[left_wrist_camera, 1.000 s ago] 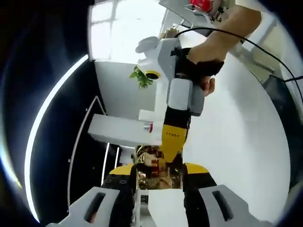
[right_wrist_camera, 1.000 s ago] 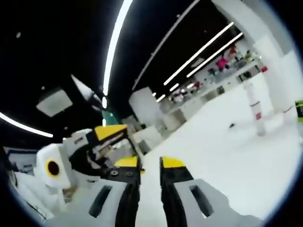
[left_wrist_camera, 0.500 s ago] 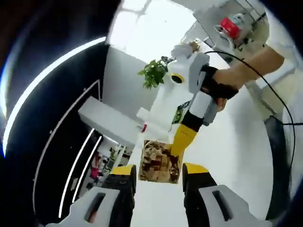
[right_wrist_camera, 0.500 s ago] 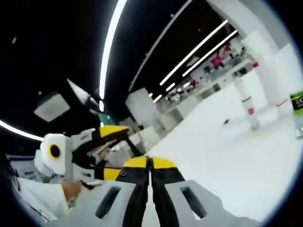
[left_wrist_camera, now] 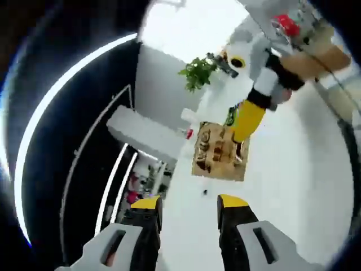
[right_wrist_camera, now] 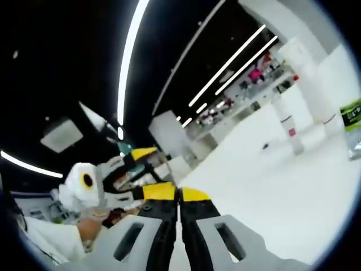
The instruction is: Arrange the skincare products in the storage area until every visible bottle or jar stands upright without overlapping.
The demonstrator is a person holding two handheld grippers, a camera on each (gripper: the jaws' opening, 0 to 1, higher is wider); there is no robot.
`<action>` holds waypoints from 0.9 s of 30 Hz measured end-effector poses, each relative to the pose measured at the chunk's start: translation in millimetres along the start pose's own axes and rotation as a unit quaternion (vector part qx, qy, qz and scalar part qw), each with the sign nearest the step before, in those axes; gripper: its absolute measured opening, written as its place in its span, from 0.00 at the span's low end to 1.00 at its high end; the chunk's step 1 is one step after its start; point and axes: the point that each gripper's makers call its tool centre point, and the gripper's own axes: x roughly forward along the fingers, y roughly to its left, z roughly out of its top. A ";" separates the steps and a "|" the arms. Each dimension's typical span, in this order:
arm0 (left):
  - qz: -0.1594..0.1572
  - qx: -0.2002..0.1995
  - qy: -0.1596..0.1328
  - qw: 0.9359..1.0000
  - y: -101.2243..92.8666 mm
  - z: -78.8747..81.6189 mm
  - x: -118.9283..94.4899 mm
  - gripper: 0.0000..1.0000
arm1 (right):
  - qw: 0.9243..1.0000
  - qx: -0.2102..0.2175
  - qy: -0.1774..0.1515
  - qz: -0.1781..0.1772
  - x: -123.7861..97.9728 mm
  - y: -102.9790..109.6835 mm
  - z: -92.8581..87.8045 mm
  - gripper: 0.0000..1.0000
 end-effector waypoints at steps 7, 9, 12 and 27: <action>-0.014 0.011 -0.024 1.000 -18.9 19.6 -1.2 0.40 | 1.000 0.008 -0.005 0.009 -2.6 3.5 -1.4 0.00; -0.030 -0.030 -0.034 0.999 -18.7 21.6 2.1 0.40 | 1.000 0.011 -0.007 0.015 -4.1 5.3 -0.9 0.00; -0.057 -0.076 -0.042 0.995 -20.1 23.3 3.2 0.42 | 1.000 0.008 -0.008 0.015 -6.0 5.5 -0.2 0.00; -0.188 -0.320 -0.105 0.922 -26.8 45.6 -9.5 0.45 | 0.998 0.015 -0.044 0.049 -18.8 16.3 9.8 0.00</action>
